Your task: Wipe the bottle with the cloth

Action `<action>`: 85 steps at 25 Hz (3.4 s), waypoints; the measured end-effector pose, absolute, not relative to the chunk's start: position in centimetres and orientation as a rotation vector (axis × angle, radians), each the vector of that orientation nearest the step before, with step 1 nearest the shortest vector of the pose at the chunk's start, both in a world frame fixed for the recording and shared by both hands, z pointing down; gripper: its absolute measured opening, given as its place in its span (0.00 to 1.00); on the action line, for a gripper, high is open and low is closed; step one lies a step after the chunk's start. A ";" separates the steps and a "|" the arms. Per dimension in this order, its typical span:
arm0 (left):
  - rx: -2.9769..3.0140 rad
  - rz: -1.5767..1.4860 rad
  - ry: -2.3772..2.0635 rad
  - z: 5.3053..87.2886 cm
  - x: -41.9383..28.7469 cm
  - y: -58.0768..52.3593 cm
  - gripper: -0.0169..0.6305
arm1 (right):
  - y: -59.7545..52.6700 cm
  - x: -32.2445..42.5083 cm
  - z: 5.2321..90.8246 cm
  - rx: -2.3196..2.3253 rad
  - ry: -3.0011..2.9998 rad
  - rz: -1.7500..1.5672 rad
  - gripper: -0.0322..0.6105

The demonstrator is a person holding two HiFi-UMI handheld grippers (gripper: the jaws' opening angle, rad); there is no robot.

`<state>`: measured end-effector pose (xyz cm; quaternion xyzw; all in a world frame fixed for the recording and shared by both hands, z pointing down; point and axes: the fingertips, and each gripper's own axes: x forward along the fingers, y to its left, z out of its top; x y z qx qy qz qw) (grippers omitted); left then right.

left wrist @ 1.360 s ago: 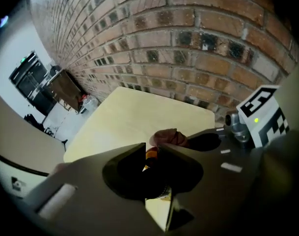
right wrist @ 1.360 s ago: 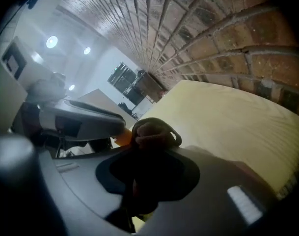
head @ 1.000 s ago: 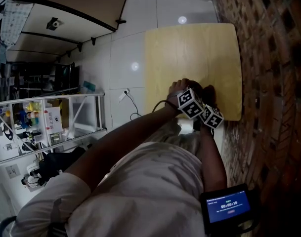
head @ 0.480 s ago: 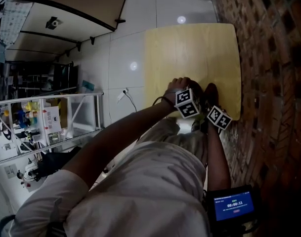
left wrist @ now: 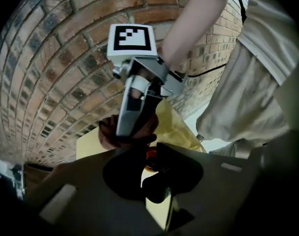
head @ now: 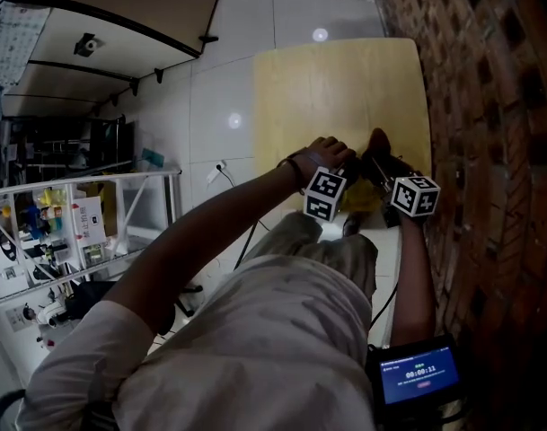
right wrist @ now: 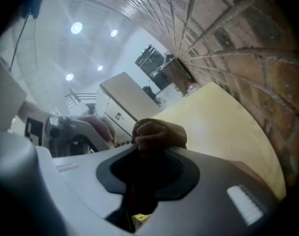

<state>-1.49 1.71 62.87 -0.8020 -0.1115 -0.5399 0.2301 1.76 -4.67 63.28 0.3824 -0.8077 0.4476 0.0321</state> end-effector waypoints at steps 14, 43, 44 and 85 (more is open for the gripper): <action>-2.144 -1.447 -0.383 62.9 0.0 0.7 0.16 | -4.5 0.5 75.2 0.872 -2.101 1.338 0.18; -1.788 -1.139 -0.774 63.0 -0.8 1.0 0.14 | -8.9 -2.6 73.6 0.692 -2.181 1.502 0.18; -1.787 -1.137 -0.777 62.8 -0.8 1.1 0.14 | -8.6 -2.1 74.5 0.727 -2.135 1.478 0.18; -2.024 -1.835 -0.161 64.8 -1.9 -1.9 0.27 | -6.3 3.2 71.0 1.291 -2.130 1.542 0.19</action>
